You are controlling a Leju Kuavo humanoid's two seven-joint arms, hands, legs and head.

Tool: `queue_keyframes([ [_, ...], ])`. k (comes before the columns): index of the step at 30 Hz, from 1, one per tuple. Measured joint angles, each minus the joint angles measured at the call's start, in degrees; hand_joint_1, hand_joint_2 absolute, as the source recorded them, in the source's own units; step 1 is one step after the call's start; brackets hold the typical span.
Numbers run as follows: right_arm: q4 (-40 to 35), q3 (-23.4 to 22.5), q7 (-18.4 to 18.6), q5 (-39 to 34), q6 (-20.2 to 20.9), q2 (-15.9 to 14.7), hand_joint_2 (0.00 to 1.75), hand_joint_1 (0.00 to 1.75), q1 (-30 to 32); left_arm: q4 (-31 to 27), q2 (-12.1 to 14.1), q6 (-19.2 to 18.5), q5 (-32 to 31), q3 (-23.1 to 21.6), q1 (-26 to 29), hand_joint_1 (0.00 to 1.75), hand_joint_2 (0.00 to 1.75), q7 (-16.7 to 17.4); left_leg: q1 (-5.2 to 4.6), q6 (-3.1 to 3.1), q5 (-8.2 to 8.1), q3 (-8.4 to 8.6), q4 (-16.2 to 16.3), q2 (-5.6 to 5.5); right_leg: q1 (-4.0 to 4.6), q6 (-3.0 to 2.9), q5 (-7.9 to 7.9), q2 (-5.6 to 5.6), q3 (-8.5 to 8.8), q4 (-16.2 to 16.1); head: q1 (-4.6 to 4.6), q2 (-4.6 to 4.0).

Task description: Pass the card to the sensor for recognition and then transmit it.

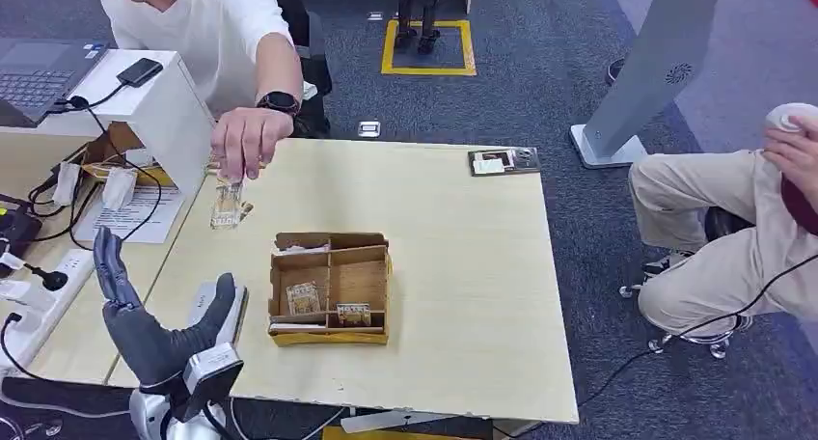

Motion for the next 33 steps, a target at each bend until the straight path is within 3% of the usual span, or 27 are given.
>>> queue_keyframes([
  [9, 0.0, 3.2, 0.9, 1.9, 0.0, 0.7, 1.75, 0.0, -1.2, -0.3, 0.0, 0.0, -11.9, 10.1, -8.0, 0.0, 1.75, 0.0, 0.0, 0.01, 0.01, -0.02, 0.0, -0.01, 0.0, 0.01, 0.01, 0.0, -0.01, 0.0, -0.04, -0.02],
  [15, 0.0, 4.3, 1.0, 2.0, 0.0, 1.1, 1.75, 0.0, -1.6, -0.3, -0.4, 0.0, -14.0, 14.3, -11.3, 0.0, 1.75, 0.1, -0.01, 0.01, 0.01, -0.04, 0.0, -0.02, -0.01, 0.01, 0.01, -0.01, -0.02, 0.0, 0.0, 0.0],
  [22, 0.0, 5.1, 1.0, 2.0, 0.0, 1.3, 1.75, 0.0, -1.7, -0.1, -0.7, 0.0, -14.9, 15.6, -12.6, 0.0, 1.75, 0.2, -0.01, 0.02, 0.0, -0.05, 0.0, -0.02, -0.01, 0.01, 0.01, 0.0, -0.03, 0.0, -0.02, -0.02],
  [23, 0.0, 5.2, 1.0, 2.0, 0.0, 1.3, 1.75, 0.0, -1.8, 0.1, -0.8, 0.0, -15.3, 15.7, -12.7, 1.45, 1.75, 0.4, -0.01, 0.02, 0.0, -0.05, 0.0, -0.01, -0.01, 0.01, 0.01, 0.0, -0.03, 0.0, -0.02, 0.0],
  [24, 0.0, 5.2, 1.0, 1.9, 0.0, 1.3, 1.75, 0.0, -1.8, 0.2, -0.8, 0.0, -15.9, 15.7, -12.8, 1.75, 1.75, 0.6, -0.01, 0.02, 0.0, -0.04, 0.0, -0.01, -0.01, 0.01, 0.01, 0.01, -0.04, 0.0, -0.04, -0.02],
  [33, 0.0, 5.5, 1.0, 1.8, 0.0, 1.5, 1.75, 0.0, -1.9, 0.3, -0.8, 0.0, -17.9, 15.7, -13.1, 1.75, 1.75, 0.7, -0.01, 0.01, 0.0, -0.05, 0.0, -0.01, -0.01, 0.0, 0.01, 0.03, -0.06, 0.0, -0.02, 0.0],
])
